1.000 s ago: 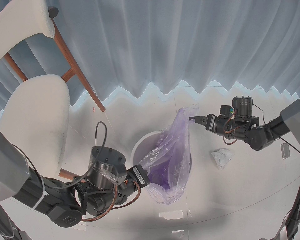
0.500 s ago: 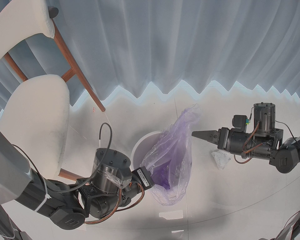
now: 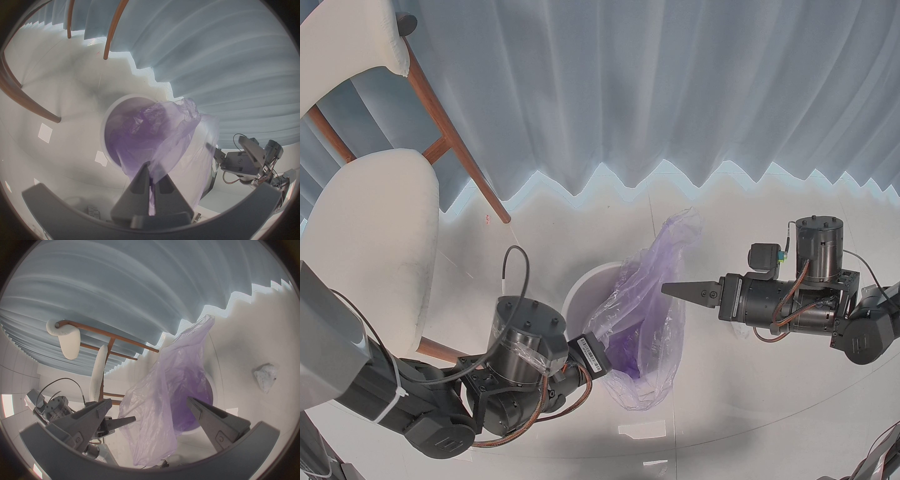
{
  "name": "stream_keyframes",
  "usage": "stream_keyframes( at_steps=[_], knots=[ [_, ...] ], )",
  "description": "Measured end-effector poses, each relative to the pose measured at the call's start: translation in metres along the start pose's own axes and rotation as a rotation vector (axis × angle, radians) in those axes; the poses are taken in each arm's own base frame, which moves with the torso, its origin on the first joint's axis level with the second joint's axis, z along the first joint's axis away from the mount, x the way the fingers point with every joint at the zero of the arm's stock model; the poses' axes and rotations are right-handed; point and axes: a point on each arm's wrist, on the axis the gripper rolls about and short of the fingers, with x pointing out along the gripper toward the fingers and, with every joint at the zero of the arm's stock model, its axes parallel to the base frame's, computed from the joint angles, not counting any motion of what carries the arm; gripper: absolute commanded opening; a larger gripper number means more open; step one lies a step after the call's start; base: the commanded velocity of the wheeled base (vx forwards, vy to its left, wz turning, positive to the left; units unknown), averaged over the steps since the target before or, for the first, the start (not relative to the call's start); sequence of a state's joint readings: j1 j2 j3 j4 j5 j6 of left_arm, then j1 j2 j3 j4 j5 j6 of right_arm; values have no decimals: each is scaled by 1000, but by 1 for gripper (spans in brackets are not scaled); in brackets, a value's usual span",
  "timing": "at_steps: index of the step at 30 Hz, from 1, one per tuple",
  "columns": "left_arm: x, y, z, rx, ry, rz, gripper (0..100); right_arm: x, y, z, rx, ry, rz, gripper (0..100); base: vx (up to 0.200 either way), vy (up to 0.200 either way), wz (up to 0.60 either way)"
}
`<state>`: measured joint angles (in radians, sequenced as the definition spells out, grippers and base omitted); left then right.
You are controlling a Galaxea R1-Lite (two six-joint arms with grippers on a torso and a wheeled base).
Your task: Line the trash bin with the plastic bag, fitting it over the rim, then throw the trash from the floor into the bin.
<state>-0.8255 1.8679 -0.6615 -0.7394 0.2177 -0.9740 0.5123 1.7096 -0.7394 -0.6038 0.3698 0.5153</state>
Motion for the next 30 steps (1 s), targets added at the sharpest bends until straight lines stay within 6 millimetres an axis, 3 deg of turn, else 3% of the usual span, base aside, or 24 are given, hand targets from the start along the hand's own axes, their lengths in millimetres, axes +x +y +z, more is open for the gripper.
stream_keyframes(
  at_steps=[4, 5, 11, 16, 26, 30],
  knots=[
    [1, 1, 1, -2, -4, 3, 0, 11, -4, 3, -13, -37, 12, 100, 0, 0, 0],
    [1, 1, 2, -3, -5, 4, 0, 14, -6, 3, -15, -46, 8, 0, 0, 0, 0],
    [0, 4, 4, -8, -12, 12, 0, 32, -16, 9, 3, -92, -29, 0, 0, 0, 0],
    [2, 8, 11, -18, -28, 26, 0, 36, -30, 7, 40, -83, -67, 0, 0, 0, 0],
    [6, 37, 43, -25, -181, 177, 0, 4, -80, -9, 142, -74, -248, 0, 0, 0, 0],
    [3, 51, 43, -24, -194, 237, 0, -10, -92, -20, 181, -56, -298, 0, 0, 0, 0]
  ],
)
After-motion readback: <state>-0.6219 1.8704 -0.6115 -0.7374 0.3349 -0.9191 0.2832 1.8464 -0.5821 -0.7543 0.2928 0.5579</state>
